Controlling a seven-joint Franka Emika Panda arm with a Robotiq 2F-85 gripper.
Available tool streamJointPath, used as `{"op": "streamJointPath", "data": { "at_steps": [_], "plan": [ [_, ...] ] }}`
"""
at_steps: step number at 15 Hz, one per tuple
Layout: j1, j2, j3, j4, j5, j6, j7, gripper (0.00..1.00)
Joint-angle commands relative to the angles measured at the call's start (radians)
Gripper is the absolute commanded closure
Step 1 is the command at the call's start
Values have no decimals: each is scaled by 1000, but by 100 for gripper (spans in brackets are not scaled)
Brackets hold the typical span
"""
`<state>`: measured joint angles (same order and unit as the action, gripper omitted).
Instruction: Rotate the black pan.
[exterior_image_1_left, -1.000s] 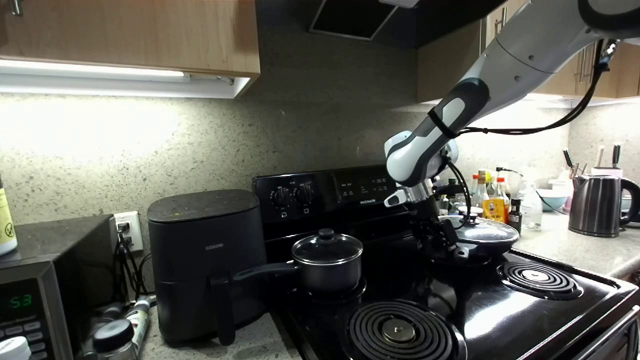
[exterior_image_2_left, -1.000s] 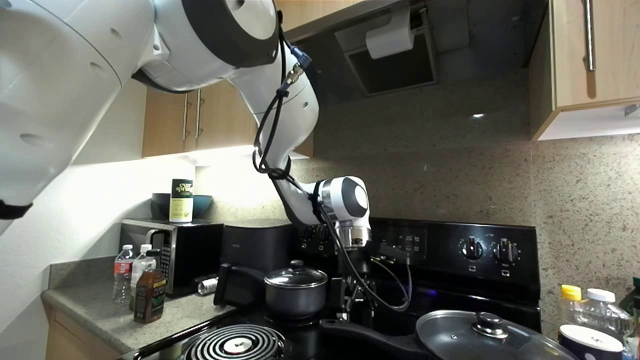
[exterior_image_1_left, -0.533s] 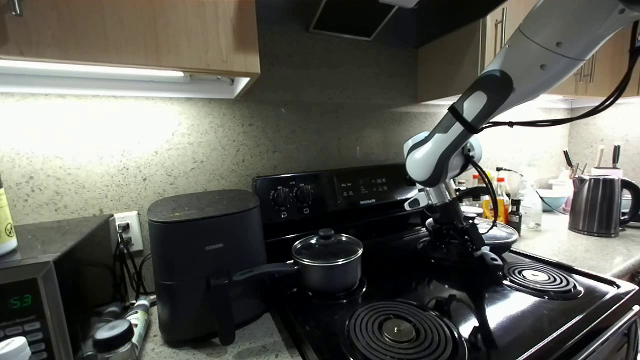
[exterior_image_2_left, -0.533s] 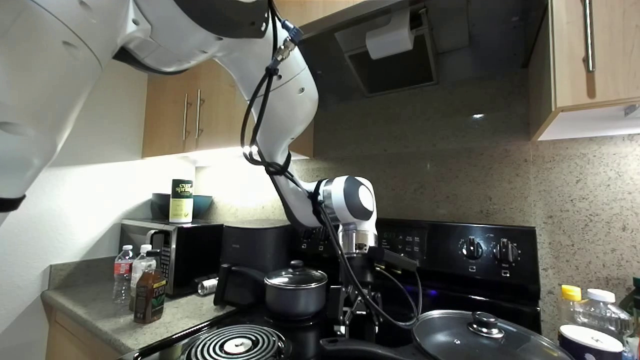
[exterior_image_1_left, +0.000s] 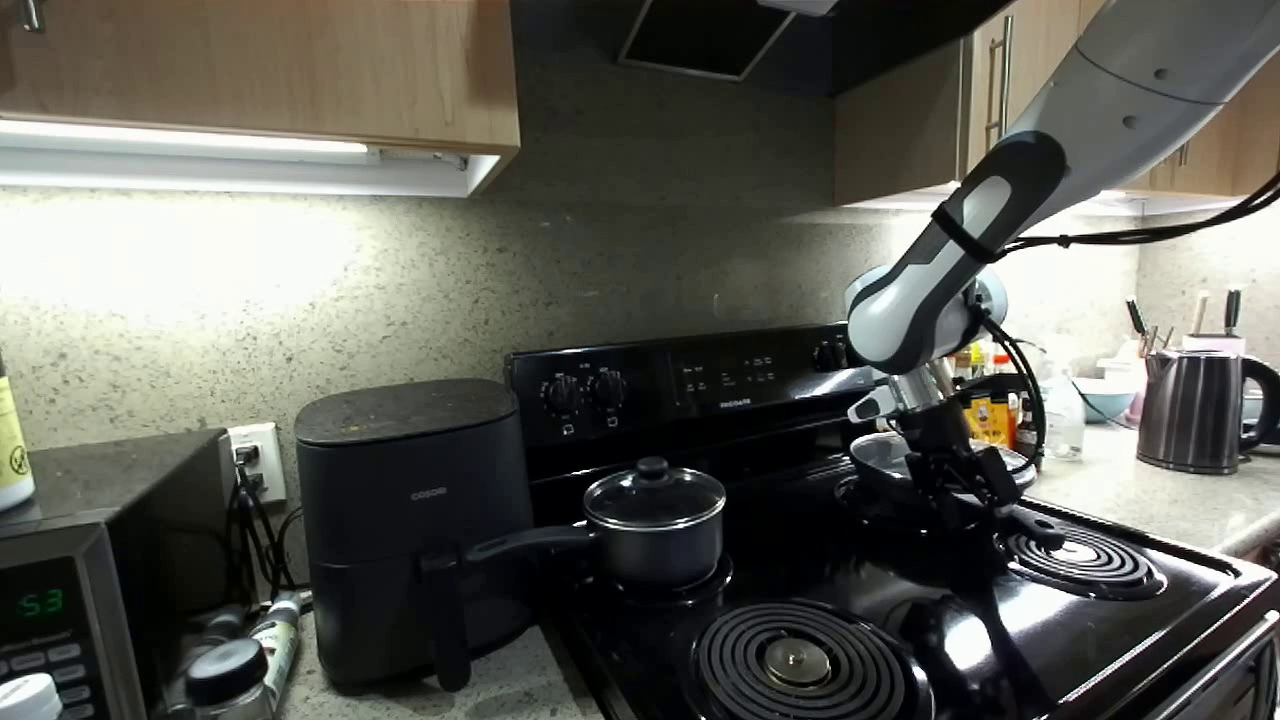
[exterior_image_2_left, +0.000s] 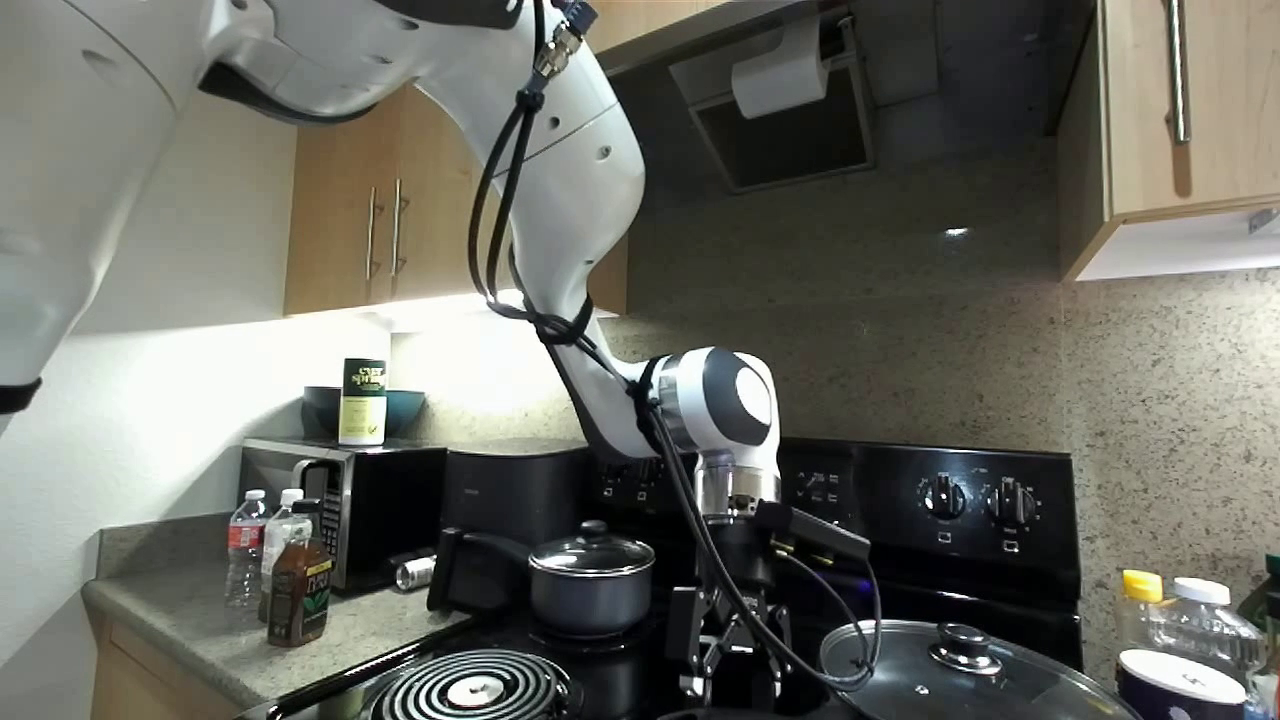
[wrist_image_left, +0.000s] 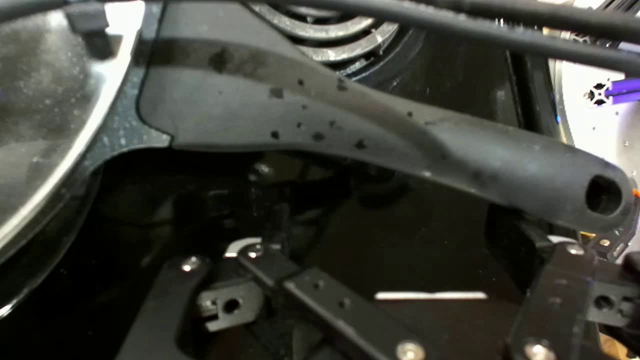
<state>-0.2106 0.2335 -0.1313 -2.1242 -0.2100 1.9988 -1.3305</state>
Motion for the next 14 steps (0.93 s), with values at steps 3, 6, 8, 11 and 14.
{"op": "streamJointPath", "data": {
  "at_steps": [3, 6, 8, 11, 14],
  "plan": [
    [1, -34, -9, -4, 12, 14, 28, 0],
    [-1, -12, -11, 10, 0, 3, 8, 0],
    [1, -12, -9, 14, 0, 3, 10, 0],
    [7, -27, 1, 12, 39, 2, 34, 0],
    [10, -74, 14, -27, 159, 53, 124, 0]
  ]
}}
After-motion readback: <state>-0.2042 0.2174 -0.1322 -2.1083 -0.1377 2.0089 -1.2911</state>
